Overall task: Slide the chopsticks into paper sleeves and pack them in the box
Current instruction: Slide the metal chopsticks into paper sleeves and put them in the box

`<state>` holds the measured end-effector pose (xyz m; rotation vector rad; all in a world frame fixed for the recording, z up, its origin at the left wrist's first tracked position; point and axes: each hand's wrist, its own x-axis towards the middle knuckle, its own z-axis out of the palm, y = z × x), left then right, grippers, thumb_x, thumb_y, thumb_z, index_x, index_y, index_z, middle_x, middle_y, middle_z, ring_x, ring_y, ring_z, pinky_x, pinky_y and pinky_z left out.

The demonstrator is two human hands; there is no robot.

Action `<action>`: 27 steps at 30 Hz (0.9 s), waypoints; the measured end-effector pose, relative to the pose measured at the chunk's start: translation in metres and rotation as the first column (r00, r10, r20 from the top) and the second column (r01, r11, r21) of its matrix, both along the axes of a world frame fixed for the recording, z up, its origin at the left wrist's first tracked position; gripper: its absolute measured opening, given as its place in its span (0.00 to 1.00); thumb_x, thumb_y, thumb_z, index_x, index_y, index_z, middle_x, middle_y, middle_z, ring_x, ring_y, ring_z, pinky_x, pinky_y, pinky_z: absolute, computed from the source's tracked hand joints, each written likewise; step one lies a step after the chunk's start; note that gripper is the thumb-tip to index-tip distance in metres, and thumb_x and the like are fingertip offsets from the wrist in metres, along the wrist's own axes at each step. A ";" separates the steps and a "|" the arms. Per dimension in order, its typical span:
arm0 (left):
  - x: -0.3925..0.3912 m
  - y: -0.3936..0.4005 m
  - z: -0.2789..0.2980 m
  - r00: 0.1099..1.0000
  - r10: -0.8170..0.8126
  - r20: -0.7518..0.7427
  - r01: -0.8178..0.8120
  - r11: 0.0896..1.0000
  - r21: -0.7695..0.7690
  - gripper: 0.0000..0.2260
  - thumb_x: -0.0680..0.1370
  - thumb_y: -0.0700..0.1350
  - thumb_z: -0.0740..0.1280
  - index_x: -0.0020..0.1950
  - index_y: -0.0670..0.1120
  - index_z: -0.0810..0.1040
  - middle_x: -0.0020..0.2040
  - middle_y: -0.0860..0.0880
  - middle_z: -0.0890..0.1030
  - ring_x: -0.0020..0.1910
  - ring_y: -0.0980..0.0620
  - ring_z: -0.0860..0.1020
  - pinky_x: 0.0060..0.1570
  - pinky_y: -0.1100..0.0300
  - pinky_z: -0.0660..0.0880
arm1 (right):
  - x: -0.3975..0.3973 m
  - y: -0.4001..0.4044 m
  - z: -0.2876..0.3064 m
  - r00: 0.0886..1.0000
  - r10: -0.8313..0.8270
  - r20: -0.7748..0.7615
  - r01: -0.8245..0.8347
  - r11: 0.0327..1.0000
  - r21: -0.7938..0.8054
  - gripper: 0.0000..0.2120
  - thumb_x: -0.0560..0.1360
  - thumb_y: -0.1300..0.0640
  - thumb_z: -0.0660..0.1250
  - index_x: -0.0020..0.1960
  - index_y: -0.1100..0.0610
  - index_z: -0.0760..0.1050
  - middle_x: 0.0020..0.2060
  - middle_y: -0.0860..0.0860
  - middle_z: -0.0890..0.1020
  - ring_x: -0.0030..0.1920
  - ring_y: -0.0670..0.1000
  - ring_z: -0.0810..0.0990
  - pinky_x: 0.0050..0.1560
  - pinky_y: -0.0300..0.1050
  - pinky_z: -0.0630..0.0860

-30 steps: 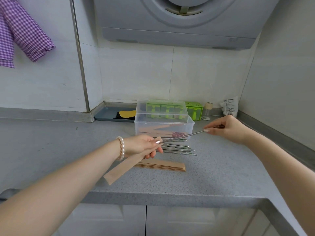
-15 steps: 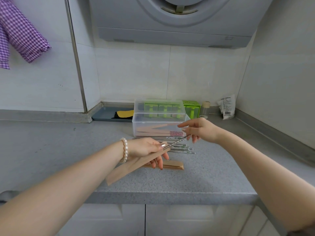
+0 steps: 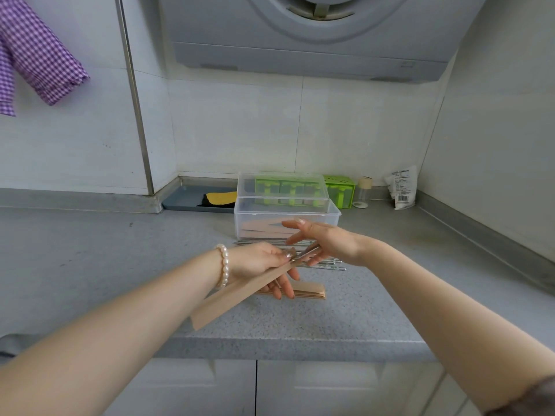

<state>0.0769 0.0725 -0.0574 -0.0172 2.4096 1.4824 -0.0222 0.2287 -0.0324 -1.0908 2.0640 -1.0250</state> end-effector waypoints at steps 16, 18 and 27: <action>-0.002 -0.045 -0.015 0.924 0.373 0.081 -0.379 0.921 0.088 0.10 0.81 0.46 0.55 0.57 0.42 0.69 0.39 0.45 0.73 0.27 0.53 0.74 0.26 0.61 0.73 | -0.069 -0.007 -0.081 0.755 -0.304 -0.580 0.454 0.882 0.129 0.07 0.75 0.56 0.66 0.49 0.59 0.79 0.47 0.56 0.82 0.44 0.51 0.74 0.44 0.42 0.70; -0.001 -0.046 -0.016 0.931 0.351 0.096 -0.359 0.929 0.083 0.08 0.81 0.46 0.56 0.54 0.43 0.70 0.39 0.45 0.73 0.28 0.53 0.74 0.26 0.61 0.74 | -0.072 -0.011 -0.082 0.753 -0.288 -0.592 0.451 0.880 0.145 0.07 0.75 0.56 0.66 0.49 0.59 0.78 0.47 0.55 0.81 0.44 0.52 0.74 0.44 0.43 0.71; 0.002 -0.050 -0.014 0.958 0.273 0.090 -0.278 0.959 0.052 0.07 0.79 0.41 0.62 0.53 0.40 0.74 0.42 0.45 0.78 0.32 0.55 0.79 0.33 0.61 0.77 | -0.082 -0.015 -0.080 0.812 -0.254 -0.526 0.385 0.910 0.154 0.05 0.72 0.59 0.70 0.47 0.58 0.81 0.44 0.52 0.81 0.44 0.49 0.76 0.48 0.41 0.74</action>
